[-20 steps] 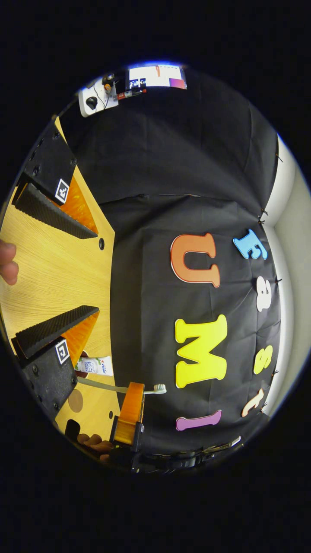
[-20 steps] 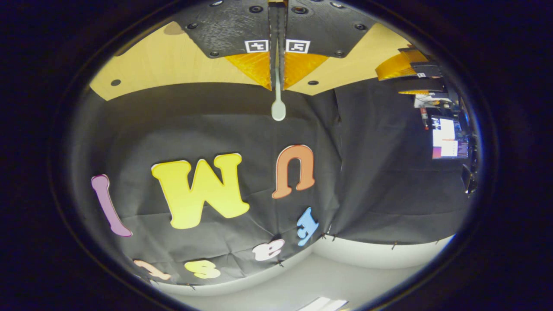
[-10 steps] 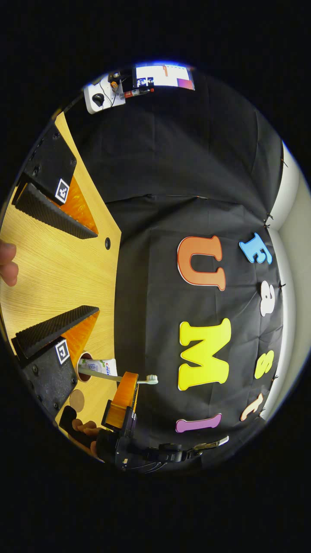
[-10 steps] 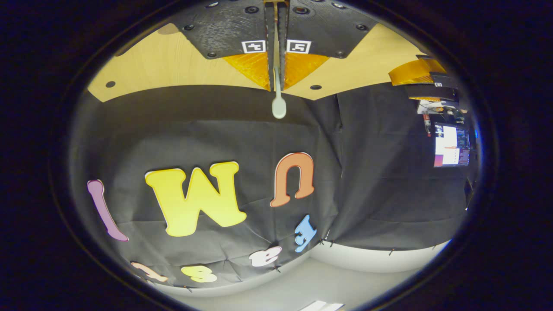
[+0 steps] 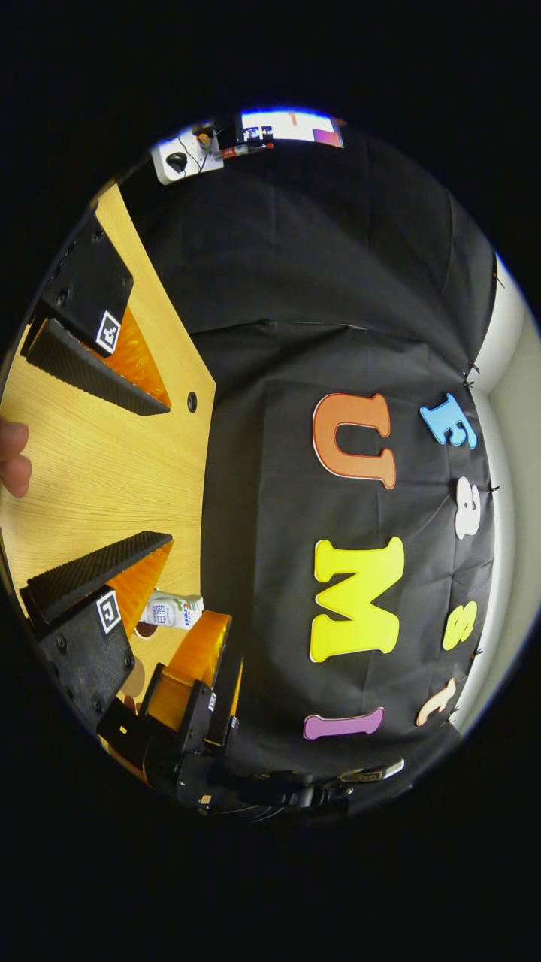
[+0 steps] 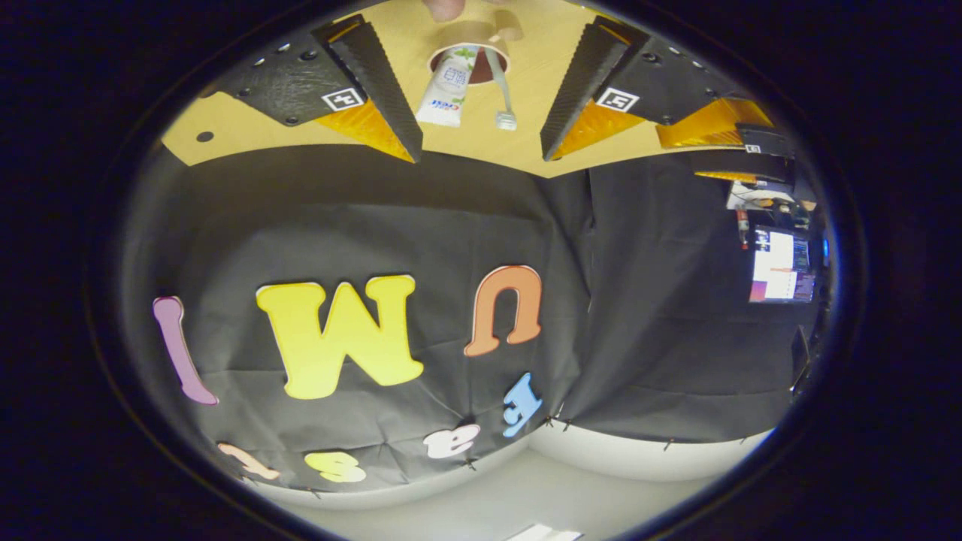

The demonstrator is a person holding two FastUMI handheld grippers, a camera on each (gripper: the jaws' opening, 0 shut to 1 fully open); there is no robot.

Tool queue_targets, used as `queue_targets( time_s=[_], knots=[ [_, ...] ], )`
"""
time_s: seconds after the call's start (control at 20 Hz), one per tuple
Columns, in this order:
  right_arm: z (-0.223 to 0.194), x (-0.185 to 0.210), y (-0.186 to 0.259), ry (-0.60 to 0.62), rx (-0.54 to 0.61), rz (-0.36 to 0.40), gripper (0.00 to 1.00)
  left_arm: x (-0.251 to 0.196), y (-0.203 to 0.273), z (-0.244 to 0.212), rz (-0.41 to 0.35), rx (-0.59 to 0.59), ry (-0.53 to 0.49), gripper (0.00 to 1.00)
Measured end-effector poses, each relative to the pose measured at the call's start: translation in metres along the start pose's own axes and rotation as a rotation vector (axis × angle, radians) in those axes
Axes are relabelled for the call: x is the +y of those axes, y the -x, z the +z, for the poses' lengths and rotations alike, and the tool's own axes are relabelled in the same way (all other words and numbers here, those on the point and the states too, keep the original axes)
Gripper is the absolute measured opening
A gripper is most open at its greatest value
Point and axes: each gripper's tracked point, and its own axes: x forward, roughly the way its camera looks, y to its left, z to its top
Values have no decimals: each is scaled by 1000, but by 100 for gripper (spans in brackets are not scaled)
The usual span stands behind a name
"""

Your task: Put the toothbrush and toothpaste on the desktop into the cup, then pick up the cup and place it on the coaster on the desktop.

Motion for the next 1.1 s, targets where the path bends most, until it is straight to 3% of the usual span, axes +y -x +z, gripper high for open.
queue_targets(
  time_s=[0.2,0.45,0.7,0.95,1.1],
  knots=[
    [17,-20,21,-4,-62,-64,96,-8,10,9,23,-5,-6,98],
    [39,-54,69,21,-99,-111,96,-52,23,12,-95,65,-15,98],
    [54,-97,129,51,-120,-169,96,-89,25,29,-197,133,-87,98],
    [49,-130,188,94,-87,-197,96,-123,7,29,-300,276,-117,99],
    [60,-150,217,56,-118,-237,94,-137,-10,7,-340,439,-114,99]
  ],
)
